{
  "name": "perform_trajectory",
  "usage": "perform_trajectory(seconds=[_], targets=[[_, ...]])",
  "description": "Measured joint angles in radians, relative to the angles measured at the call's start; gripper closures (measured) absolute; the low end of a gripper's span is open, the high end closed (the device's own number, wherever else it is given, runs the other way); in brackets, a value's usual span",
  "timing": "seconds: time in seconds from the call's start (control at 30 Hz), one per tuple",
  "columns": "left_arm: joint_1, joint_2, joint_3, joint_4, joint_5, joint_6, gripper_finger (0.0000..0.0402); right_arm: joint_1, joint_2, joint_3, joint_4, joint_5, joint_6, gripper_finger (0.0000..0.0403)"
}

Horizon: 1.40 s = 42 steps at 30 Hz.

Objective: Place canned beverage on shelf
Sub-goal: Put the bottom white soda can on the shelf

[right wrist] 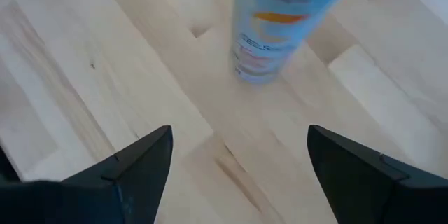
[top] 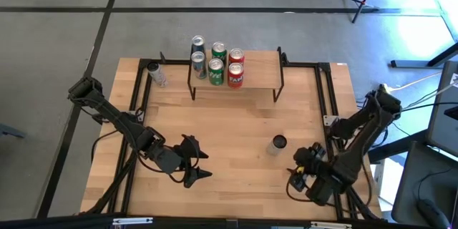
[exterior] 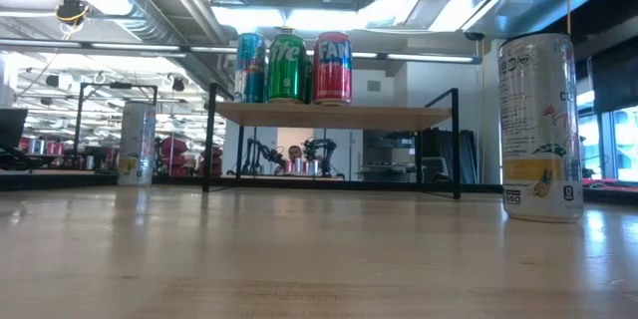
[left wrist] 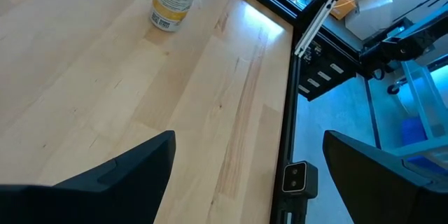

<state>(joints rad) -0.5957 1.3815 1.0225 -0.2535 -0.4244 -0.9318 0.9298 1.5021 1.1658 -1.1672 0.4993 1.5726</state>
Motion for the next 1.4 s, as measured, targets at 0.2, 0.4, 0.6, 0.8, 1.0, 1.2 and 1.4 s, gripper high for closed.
perform_trajectory(seconds=[0.2,0.4,0.6,0.8,1.0,1.2,1.4], targets=[[0.0,0.0,0.0,0.0,0.016,0.0,0.0052,0.0,0.067,-0.004,0.026,0.112,0.003,0.0039],[0.0,0.0,0.0,0.0,0.075,-0.001,0.0052,-0.001,0.087,-0.004,0.045,0.096,-0.035,0.0017],[0.0,0.0,0.0,0.0,0.076,-0.001,0.0052,-0.002,0.087,-0.004,0.157,0.124,-0.033,0.0045],[0.0,0.0,0.0,0.002,0.077,-0.007,0.0052,-0.002,0.09,-0.009,0.274,0.199,-0.085,0.0048],[0.0,0.0,0.0,0.006,0.083,-0.013,0.0052,0.001,0.091,-0.113,0.219,0.319,-0.006,0.0059],[0.0,0.0,0.0,0.007,0.105,-0.035,0.0052,0.0,0.09,-0.213,0.238,0.352,0.047,0.0068],[0.0,0.0,0.0,0.008,0.104,-0.035,0.0052,-0.024,0.09,-0.254,0.266,0.442,0.072,0.0068]])
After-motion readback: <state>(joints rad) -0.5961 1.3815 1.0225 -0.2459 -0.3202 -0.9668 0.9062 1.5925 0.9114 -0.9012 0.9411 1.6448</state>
